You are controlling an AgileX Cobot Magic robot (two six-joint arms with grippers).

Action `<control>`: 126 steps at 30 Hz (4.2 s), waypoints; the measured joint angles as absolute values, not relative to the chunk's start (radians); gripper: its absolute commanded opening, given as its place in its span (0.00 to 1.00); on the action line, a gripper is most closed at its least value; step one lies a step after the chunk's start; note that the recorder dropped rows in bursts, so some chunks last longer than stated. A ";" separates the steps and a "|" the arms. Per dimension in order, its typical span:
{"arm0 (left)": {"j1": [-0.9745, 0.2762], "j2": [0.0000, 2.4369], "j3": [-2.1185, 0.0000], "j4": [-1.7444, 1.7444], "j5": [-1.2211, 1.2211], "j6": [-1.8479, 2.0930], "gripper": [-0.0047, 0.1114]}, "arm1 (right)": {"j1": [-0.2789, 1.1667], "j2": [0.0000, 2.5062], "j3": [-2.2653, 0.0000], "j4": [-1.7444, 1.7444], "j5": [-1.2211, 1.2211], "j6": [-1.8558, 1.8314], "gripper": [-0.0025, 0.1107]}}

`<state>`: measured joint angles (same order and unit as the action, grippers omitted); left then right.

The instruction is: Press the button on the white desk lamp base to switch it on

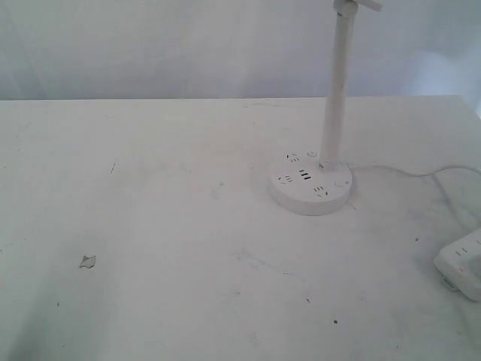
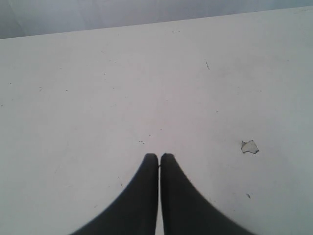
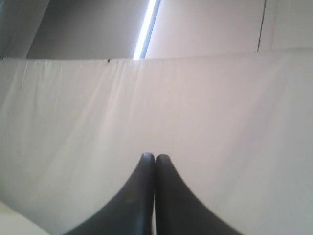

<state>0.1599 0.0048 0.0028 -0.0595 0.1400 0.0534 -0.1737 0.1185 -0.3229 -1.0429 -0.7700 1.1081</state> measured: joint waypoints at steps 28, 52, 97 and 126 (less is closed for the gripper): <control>0.160 0.005 0.003 -0.059 0.140 0.053 0.05 | 0.023 1.012 -0.586 -1.660 -0.460 1.541 0.02; 0.160 0.005 0.003 -0.059 0.140 0.053 0.05 | 0.329 1.553 -0.747 -1.655 0.215 1.551 0.02; 0.160 0.005 0.003 -0.059 0.140 0.053 0.05 | 0.126 1.773 -0.903 -1.584 0.058 1.694 0.02; 0.160 0.005 0.003 -0.059 0.140 0.053 0.05 | 0.098 1.918 -1.008 -1.569 -0.020 1.702 0.02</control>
